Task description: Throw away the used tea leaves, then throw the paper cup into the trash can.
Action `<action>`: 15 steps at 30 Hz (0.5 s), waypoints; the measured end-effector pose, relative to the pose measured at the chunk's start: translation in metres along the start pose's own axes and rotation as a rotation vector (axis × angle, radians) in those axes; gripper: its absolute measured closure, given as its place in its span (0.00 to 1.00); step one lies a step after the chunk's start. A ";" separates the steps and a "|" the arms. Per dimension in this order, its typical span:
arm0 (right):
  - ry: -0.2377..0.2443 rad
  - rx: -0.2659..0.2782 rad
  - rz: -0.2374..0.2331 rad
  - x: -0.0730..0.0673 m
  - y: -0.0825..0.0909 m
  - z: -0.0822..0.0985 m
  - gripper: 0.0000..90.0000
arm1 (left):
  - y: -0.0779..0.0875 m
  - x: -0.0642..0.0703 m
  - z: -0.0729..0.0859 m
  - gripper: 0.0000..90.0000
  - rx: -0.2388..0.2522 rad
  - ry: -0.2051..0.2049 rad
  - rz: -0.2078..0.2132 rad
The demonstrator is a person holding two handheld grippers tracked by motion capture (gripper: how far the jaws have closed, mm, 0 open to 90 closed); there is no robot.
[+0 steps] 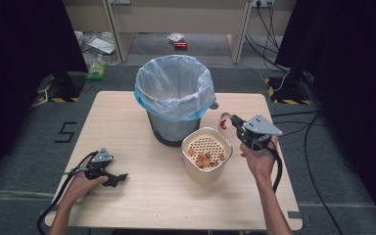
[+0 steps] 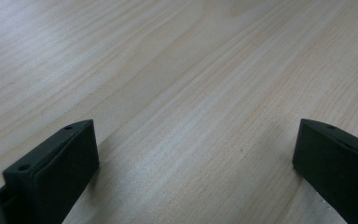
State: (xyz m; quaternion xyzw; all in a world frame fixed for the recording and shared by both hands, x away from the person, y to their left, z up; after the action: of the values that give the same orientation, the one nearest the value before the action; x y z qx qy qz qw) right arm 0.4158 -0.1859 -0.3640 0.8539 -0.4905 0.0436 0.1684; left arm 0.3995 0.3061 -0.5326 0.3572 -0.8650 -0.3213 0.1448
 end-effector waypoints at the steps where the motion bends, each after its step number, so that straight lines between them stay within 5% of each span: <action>1: 0.002 -0.004 0.002 0.002 0.000 -0.001 0.97 | 0.000 0.000 0.000 0.00 0.000 0.000 0.000; 15: -0.014 0.031 0.012 0.016 0.008 -0.029 0.97 | 0.000 0.000 0.000 0.00 0.000 0.000 0.000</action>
State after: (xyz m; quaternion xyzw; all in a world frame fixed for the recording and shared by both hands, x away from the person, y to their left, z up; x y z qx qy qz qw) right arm 0.4197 -0.1935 -0.3309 0.8536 -0.4961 0.0464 0.1517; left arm 0.3995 0.3060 -0.5326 0.3573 -0.8650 -0.3212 0.1450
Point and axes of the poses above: each handheld gripper's, and its own axes: y roughly backward along the jaws, z roughly out of its underside, x roughly to its right, the point moved 1 cm from there along -y, roughly forward along the jaws, and after that the axes turned 2 degrees about x, right-handed, at the moved point
